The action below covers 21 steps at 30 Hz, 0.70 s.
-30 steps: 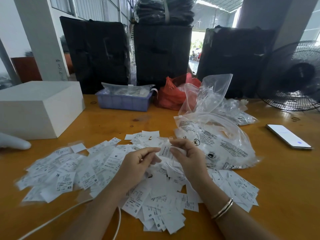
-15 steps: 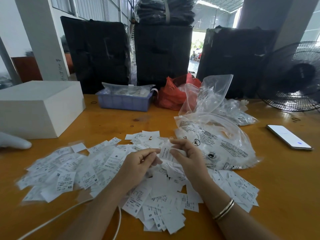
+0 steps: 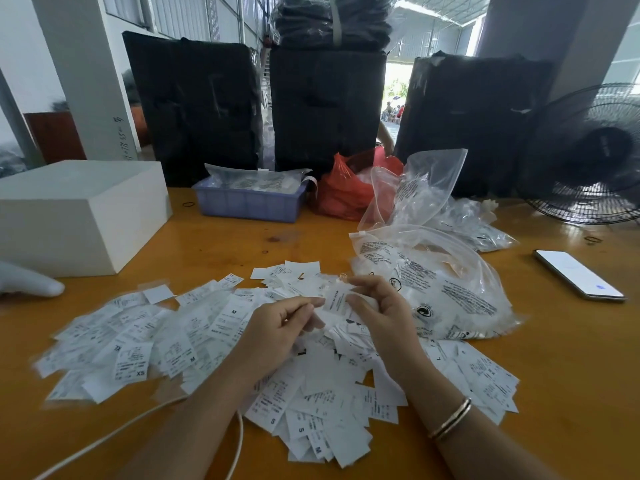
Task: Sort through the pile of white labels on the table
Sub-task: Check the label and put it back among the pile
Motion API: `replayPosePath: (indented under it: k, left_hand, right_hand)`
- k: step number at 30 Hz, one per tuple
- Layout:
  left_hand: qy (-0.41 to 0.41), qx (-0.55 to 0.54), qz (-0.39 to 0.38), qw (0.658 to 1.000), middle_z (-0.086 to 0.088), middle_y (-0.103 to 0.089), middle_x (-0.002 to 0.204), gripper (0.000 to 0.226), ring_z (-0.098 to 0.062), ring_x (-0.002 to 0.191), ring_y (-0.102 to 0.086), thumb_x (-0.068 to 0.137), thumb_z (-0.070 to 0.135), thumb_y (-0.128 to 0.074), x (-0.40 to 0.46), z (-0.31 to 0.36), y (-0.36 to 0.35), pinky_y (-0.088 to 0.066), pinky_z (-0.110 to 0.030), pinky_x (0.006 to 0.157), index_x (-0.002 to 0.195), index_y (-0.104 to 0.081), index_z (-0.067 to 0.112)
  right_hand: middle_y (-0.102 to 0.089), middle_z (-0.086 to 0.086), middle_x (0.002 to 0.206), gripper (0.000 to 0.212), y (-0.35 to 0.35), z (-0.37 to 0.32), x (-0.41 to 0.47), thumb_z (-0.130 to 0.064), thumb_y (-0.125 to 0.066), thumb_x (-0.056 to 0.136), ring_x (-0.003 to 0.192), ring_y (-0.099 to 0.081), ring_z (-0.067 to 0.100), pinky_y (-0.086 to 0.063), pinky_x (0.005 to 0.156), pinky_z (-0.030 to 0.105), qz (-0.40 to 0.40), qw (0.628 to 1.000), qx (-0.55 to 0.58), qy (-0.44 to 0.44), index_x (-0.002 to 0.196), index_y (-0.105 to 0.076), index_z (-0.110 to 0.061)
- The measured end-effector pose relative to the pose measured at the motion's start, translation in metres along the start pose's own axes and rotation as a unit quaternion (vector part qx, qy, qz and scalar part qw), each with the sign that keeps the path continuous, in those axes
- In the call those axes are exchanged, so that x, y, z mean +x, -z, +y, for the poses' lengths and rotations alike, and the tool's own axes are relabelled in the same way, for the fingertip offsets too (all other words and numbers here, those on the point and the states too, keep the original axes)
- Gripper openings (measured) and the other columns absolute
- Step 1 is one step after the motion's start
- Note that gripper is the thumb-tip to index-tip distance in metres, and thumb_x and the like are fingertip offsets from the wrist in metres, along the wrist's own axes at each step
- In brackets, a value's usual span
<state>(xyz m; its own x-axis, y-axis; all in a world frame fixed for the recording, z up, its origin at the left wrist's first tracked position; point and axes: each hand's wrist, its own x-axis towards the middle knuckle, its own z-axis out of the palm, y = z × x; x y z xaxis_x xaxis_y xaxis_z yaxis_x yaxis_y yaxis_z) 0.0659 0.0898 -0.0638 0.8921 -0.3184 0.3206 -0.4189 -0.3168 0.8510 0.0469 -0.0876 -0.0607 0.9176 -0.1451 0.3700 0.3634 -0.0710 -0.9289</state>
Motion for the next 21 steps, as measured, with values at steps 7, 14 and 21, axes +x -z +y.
replayPosePath:
  k: [7, 14, 21]
  left_hand:
    - [0.001, 0.015, 0.007, 1.0, 0.018, -0.069, 0.083, 0.024, -0.004, 0.077, -0.065, 0.096, 0.022, -0.052, 0.0, -0.0005, -0.0005, -0.056, -0.022, 0.071, 0.098, -0.06, 0.044]
    - [-0.012, 0.015, 0.017, 1.0, 0.019, -0.07, 0.079, 0.03, -0.001, 0.075, -0.064, 0.096, 0.016, -0.052, -0.0018, 0.0029, 0.0011, -0.051, -0.012, 0.066, 0.096, -0.061, 0.045]
    - [-0.009, 0.015, 0.008, 1.0, 0.017, -0.071, 0.08, 0.03, -0.003, 0.074, -0.064, 0.096, 0.018, -0.052, -0.0009, 0.0017, 0.0004, -0.055, -0.019, 0.07, 0.098, -0.061, 0.046]
  right_hand:
    - [-0.068, -0.018, 0.081, 0.026, -0.0023, -0.0025, -0.0021, -0.005, -0.062, 0.088, 0.071, -0.061, 0.001, -0.05, 0.064, 0.017, -0.068, 0.995, -0.075, 0.009, 0.094, -0.065, -0.031]
    - [-0.068, -0.004, 0.084, 0.02, -0.0007, -0.0049, -0.0022, -0.003, -0.059, 0.09, 0.06, -0.065, 0.013, -0.051, 0.054, 0.02, -0.015, 1.0, -0.008, -0.02, 0.089, -0.066, -0.021]
    - [-0.069, -0.006, 0.081, 0.02, 0.0002, -0.0043, -0.0014, -0.002, -0.059, 0.09, 0.055, -0.064, 0.017, -0.05, 0.05, 0.021, 0.006, 0.999, 0.036, -0.016, 0.093, -0.065, -0.02]
